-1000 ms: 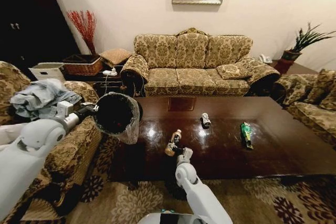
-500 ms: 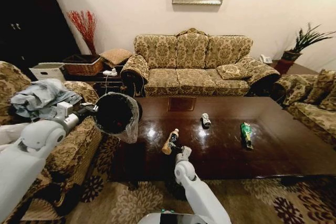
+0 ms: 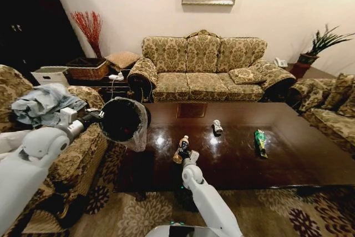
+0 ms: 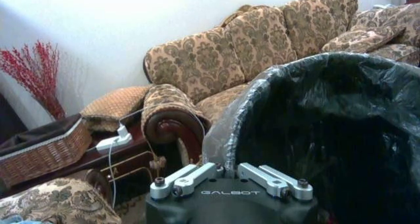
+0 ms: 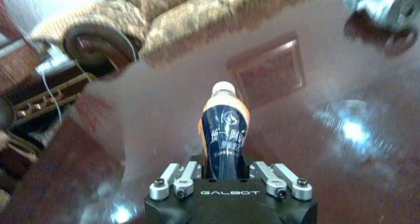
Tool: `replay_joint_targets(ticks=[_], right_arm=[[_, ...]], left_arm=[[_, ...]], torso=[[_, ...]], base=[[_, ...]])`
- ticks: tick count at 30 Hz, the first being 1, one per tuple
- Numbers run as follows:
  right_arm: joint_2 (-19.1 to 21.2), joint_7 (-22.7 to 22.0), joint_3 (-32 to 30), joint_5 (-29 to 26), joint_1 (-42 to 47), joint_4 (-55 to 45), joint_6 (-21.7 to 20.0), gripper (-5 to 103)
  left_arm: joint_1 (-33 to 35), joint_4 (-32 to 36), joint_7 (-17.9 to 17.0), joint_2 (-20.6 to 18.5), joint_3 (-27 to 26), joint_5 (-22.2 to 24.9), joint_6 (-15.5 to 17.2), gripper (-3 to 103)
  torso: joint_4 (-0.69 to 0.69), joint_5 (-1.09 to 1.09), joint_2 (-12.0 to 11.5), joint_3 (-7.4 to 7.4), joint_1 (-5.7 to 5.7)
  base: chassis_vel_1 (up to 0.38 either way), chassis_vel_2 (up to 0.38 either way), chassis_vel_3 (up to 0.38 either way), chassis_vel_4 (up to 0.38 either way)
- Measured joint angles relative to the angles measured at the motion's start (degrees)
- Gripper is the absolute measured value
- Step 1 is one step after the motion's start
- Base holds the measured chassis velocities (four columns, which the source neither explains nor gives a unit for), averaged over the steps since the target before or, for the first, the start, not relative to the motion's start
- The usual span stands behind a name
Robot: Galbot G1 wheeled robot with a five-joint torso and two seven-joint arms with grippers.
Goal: Move to the front of the table and place the trash on the table into the trash bin.
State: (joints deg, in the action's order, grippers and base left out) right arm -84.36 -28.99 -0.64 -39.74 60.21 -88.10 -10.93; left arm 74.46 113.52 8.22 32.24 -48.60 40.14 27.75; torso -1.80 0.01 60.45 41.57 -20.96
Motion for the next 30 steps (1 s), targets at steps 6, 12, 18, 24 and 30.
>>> replay_joint_targets(ticks=[6, 12, 18, 24, 30], right_arm=[[2.49, 1.42, -1.27, 2.75, 3.24, -8.69, 2.5, 25], [5.75, 13.07, -2.07, 9.49, 5.34, -17.97, 13.11, 25], [10.85, 38.23, -1.75, 12.97, 1.75, -25.98, 22.8, 25], [12.86, 46.71, 3.49, 8.48, -8.29, -25.02, 24.87, 25], [8.24, 48.62, 12.31, 8.62, -18.73, -15.38, 26.59, 25]], left_arm=[[-0.15, 0.06, 0.01, 0.08, 0.35, 0.0, -0.06, 0], [0.22, 0.57, 0.33, -0.76, 0.55, 0.43, 0.04, 0], [1.15, 2.47, 2.43, -5.13, 1.18, 0.63, 2.08, 0], [1.21, 5.12, 2.82, -10.02, 2.84, 5.73, 3.89, 0], [1.07, 7.83, 0.94, -9.45, 3.72, 9.19, 5.27, 0]], torso=[[-0.01, -0.01, 0.0, -0.01, 0.01], [-0.01, -0.01, 0.0, -0.02, 0.02], [-0.02, 0.0, 0.01, -0.03, 0.03], [0.01, -0.03, 0.01, -0.02, 0.03], [-0.04, 0.02, 0.01, -0.02, 0.02]], base=[[0.0, 0.0, 0.0, 0.0], [0.0, 0.0, 0.0, 0.0], [0.0, 0.0, 0.0, 0.0], [0.0, 0.0, 0.0, 0.0], [0.0, 0.0, 0.0, 0.0]])
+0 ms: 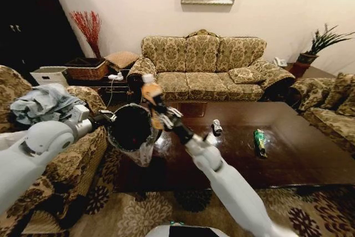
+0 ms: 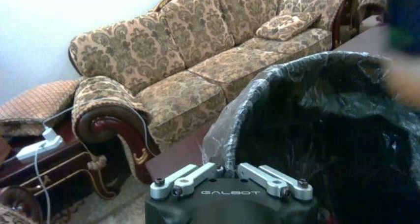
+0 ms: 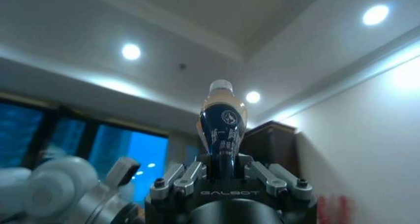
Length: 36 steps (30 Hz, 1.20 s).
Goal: Move to the front of the table and place the trash on the table into the trash bin.
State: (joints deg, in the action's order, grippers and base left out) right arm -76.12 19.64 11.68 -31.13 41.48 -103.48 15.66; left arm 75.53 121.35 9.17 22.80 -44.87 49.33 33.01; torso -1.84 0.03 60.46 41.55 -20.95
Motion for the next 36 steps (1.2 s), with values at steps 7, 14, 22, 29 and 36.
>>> replay_joint_targets(ticks=[7, 14, 22, 29, 36], right_arm=[[-4.56, 0.03, 3.34, 2.5, -2.81, 8.04, 1.2, 38], [-5.13, -0.21, 3.67, 2.61, -3.25, 8.12, 0.99, 54], [-6.13, -0.83, 4.12, 1.8, -3.07, 7.84, 1.48, 91], [-3.68, -2.72, -0.23, 0.91, -0.51, 2.89, 0.32, 100], [3.2, -7.46, -15.41, 0.91, 13.13, -8.46, -4.47, 100]], left_arm=[[0.31, 1.47, -0.35, 1.13, -0.24, 1.1, 0.75, 0], [0.41, 1.42, -0.4, 1.38, -0.31, 1.63, 0.9, 0], [0.71, 1.82, -0.78, 1.98, -0.49, 2.71, 1.24, 0], [0.58, 0.83, -1.26, 1.7, -0.67, 2.96, 1.61, 0], [0.1, -2.62, -5.6, -0.42, -1.68, 3.52, 4.91, 0]], torso=[[0.03, -0.03, 0.01, 0.0, 0.0], [0.02, -0.02, 0.01, -0.01, 0.01], [0.0, -0.02, 0.01, -0.01, 0.0], [0.02, -0.03, 0.01, -0.01, 0.0], [0.02, -0.04, 0.01, -0.01, 0.01]], base=[[0.0, 0.0, 0.0, 0.0], [0.0, 0.0, 0.0, 0.0], [0.0, 0.0, 0.0, 0.0], [0.0, 0.0, 0.0, 0.0], [0.0, 0.0, 0.0, 0.0]])
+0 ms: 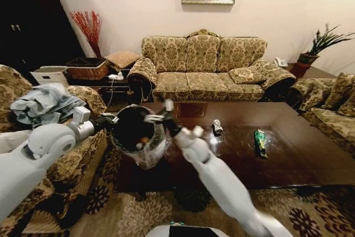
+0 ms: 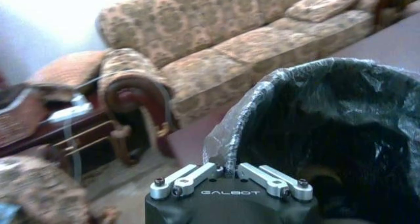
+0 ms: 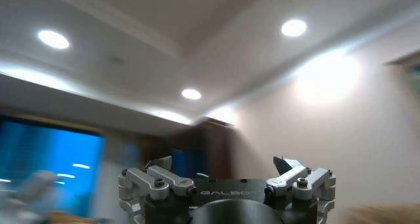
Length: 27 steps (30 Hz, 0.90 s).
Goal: Move to the front of the table and place the trash on the table into the trash bin.
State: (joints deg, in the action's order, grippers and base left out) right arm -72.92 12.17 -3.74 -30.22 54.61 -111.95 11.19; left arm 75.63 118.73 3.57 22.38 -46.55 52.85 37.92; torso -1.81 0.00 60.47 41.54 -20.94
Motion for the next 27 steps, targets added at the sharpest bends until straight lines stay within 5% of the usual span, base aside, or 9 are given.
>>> replay_joint_targets(ticks=[6, 16, 27], right_arm=[[4.83, -18.09, -11.23, -1.35, 14.88, -6.95, -8.57, 100], [5.2, -20.6, -16.59, -6.06, 24.23, -10.4, -12.84, 100], [4.88, -20.62, -15.92, -6.92, 21.88, -6.98, -12.7, 100]], left_arm=[[-1.32, -4.21, -2.71, -0.23, -0.33, -2.05, -0.43, 0], [-1.22, -4.1, -1.77, 1.94, -1.0, -4.31, -1.37, 0], [-1.08, -4.03, -1.4, 3.34, -1.16, -4.68, -1.7, 0]], torso=[[0.0, 0.0, 0.0, 0.0, 0.01], [0.0, -0.01, 0.0, -0.01, 0.01], [-0.02, 0.03, 0.0, 0.0, 0.0]], base=[[0.0, 0.0, 0.0, 0.0], [0.0, 0.0, 0.0, 0.0], [-0.059, -0.06, 0.084, 0.062]])
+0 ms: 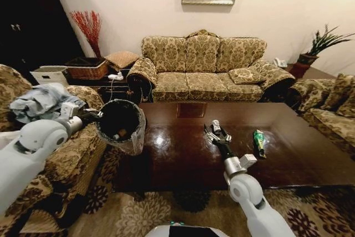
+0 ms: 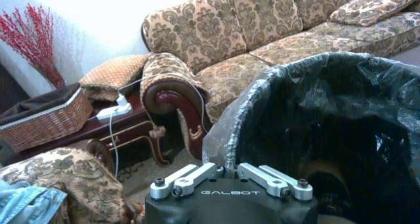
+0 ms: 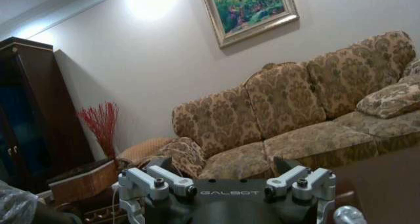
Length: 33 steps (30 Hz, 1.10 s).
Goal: Move to the front of the table and place the trash on the table into the trash bin.
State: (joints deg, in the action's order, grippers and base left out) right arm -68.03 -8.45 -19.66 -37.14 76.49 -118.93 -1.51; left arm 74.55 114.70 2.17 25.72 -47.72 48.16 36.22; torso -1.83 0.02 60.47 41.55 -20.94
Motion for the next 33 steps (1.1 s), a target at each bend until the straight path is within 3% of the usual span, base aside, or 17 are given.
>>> replay_joint_targets(ticks=[15, 18, 20, 23, 26, 33], right_arm=[[0.16, 0.73, 1.88, -0.09, -5.4, 5.18, 0.27, 100], [-0.31, 1.32, 2.63, 0.06, -7.98, 8.27, 0.57, 100], [-2.69, 2.12, 4.51, 0.28, -13.65, 16.02, 0.75, 100], [-5.61, 2.1, 6.51, 0.16, -18.3, 22.88, 0.12, 100], [-8.15, 2.19, 9.16, -0.68, -22.44, 28.98, -0.43, 100], [-14.53, 2.58, 14.7, -2.59, -30.29, 38.86, -2.15, 100]], left_arm=[[-0.04, -0.57, 0.1, 0.25, -0.47, 0.03, -0.3, 0], [-0.07, -0.64, 0.09, 0.5, -0.47, 0.04, -0.54, 0], [-0.2, -0.5, 0.13, 0.62, -0.33, 0.06, -0.83, 0], [-0.19, -0.09, 0.18, 0.64, -0.16, 0.18, -0.96, 0], [0.1, 0.37, 0.23, 0.23, -0.16, 0.44, -1.25, 0], [0.32, 0.82, 0.34, -1.21, -0.03, 0.68, -1.28, 0]], torso=[[0.02, -0.05, 0.0, 0.0, 0.0], [0.02, 0.04, 0.0, 0.0, 0.0], [0.03, -0.1, -0.01, 0.01, -0.02], [0.04, -0.03, 0.0, 0.01, -0.02], [0.04, -0.1, -0.01, 0.02, -0.02], [-0.06, 0.07, -0.01, 0.01, 0.0]], base=[[-0.27, -0.28, 0.273, 0.264], [-0.359, -0.361, 0.351, 0.343], [-0.293, -0.297, 0.27, 0.28], [-0.249, -0.229, 0.203, 0.206], [-0.121, -0.142, 0.106, 0.083], [0.033, 0.028, -0.015, -0.013]])
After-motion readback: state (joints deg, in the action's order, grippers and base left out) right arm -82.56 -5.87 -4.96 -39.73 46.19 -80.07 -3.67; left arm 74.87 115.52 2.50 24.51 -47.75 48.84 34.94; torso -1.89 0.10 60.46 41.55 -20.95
